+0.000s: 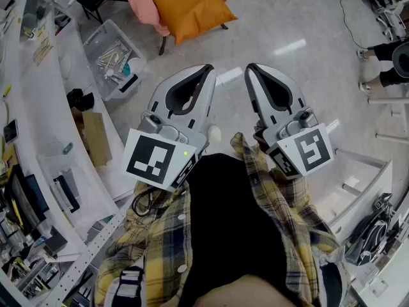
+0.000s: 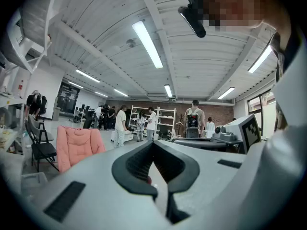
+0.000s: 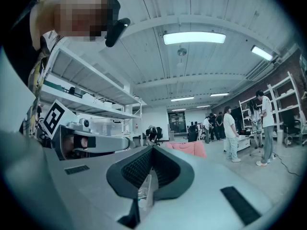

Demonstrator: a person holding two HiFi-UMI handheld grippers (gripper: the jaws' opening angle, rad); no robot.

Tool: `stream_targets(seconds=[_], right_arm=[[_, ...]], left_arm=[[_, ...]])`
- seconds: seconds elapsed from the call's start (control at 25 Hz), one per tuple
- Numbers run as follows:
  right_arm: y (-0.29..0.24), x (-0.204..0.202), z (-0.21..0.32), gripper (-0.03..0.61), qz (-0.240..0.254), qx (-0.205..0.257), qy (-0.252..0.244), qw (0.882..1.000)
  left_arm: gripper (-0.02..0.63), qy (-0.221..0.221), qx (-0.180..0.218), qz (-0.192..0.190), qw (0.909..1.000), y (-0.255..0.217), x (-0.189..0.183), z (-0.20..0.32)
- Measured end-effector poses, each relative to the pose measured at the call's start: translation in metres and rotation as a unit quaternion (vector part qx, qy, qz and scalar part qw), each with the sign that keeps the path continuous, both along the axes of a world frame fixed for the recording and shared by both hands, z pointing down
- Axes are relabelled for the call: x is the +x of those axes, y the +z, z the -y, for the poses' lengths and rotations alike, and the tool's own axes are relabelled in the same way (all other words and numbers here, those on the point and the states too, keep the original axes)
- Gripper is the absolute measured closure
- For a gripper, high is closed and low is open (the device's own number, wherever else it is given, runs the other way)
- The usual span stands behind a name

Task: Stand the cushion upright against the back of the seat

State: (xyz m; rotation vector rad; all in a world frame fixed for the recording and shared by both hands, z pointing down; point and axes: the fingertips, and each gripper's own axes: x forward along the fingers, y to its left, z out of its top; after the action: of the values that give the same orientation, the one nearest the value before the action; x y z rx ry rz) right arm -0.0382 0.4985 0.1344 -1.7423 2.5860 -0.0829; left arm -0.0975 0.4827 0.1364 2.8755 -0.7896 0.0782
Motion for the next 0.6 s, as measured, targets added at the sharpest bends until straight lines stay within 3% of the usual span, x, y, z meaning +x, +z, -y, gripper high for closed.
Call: stream_targets(seconds=[0.6], right_arm=[[-0.004,0.033,-0.028,0.561,0.02,0.018,0.009,1.0]], left_arm=[[0.611,-0.014,0.021,-0.003,0.9997,-0.007,0.021,-0.024]])
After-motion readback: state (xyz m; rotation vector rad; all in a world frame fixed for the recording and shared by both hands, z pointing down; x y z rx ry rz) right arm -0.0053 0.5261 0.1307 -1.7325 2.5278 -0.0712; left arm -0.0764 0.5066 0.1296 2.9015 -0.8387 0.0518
